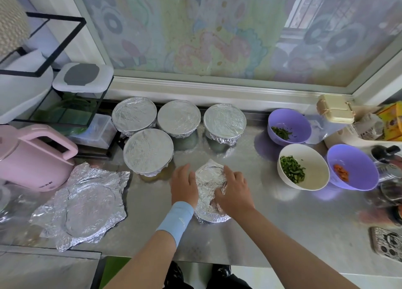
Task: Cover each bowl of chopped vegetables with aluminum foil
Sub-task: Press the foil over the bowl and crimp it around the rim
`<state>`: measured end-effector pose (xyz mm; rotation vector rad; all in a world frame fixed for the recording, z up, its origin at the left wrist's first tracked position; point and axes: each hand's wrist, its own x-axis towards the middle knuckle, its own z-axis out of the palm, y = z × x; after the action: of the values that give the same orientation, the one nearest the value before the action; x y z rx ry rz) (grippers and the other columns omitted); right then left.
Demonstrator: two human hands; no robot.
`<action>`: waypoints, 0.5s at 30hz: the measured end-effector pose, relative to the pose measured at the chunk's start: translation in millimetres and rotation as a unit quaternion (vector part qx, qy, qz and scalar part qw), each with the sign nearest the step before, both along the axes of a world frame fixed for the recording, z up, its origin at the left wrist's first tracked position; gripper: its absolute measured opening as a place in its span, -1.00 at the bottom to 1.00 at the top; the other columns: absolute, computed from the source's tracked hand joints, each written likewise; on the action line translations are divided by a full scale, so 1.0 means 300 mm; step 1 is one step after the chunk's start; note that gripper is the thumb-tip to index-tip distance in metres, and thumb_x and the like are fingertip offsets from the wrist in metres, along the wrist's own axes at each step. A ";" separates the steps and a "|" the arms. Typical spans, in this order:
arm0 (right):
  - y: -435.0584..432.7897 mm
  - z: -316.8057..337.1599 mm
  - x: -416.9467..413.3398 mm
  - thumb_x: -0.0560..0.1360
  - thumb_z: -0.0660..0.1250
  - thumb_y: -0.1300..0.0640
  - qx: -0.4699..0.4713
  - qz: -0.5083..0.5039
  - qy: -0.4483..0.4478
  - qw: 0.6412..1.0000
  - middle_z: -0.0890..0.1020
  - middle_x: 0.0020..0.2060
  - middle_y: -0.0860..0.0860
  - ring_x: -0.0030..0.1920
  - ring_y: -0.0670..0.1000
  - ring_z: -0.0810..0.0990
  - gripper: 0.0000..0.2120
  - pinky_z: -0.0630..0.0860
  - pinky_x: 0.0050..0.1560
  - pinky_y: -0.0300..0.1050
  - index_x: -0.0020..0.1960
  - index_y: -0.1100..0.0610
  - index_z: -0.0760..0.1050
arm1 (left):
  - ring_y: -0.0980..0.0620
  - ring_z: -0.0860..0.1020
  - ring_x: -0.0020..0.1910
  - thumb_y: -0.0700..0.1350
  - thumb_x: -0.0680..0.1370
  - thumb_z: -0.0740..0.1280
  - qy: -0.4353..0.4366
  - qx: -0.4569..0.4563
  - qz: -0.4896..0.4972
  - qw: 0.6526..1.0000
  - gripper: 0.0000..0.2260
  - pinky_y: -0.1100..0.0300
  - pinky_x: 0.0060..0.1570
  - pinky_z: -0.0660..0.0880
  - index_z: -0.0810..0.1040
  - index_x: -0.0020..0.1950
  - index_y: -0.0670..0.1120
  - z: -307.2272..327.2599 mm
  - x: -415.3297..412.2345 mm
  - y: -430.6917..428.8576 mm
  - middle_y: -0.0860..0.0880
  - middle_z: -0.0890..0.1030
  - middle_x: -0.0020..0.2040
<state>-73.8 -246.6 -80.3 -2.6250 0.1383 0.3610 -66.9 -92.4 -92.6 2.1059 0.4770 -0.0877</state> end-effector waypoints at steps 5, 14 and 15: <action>0.007 0.036 0.014 0.47 0.19 -0.11 -0.115 -0.023 -0.005 0.993 0.46 0.05 0.04 0.08 0.13 0.49 -0.66 0.43 0.03 0.03 0.13 0.08 0.34 | -0.09 0.33 0.36 -0.06 0.64 0.17 0.011 0.064 -0.015 0.998 -0.63 0.03 0.34 0.27 0.38 0.43 -0.09 0.002 -0.072 -0.075 -0.08 0.43 0.36; -0.020 0.021 0.102 0.44 0.19 0.23 0.059 0.085 0.051 0.993 0.50 0.32 -0.06 0.27 0.04 0.49 -0.43 0.39 0.23 -0.14 0.43 -0.06 0.33 | 0.00 0.53 0.19 -0.02 0.66 0.11 0.017 0.005 -0.007 1.000 -0.71 0.17 0.14 0.42 0.50 0.32 0.04 0.012 -0.028 -0.056 0.08 0.58 0.21; -0.025 0.014 0.099 0.44 0.20 0.21 0.085 0.056 0.058 0.993 0.56 0.24 -0.07 0.20 0.04 0.53 -0.48 0.40 0.14 -0.19 0.38 -0.08 0.38 | 0.01 0.56 0.11 -0.01 0.65 0.11 0.022 -0.006 0.001 1.000 -0.73 0.18 0.07 0.44 0.53 0.26 0.06 0.011 -0.025 -0.052 0.09 0.61 0.14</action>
<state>-44.0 -254.1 -76.1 -2.4494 -0.0006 0.5409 -74.3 -108.1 -89.3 2.0949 0.5030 -0.1369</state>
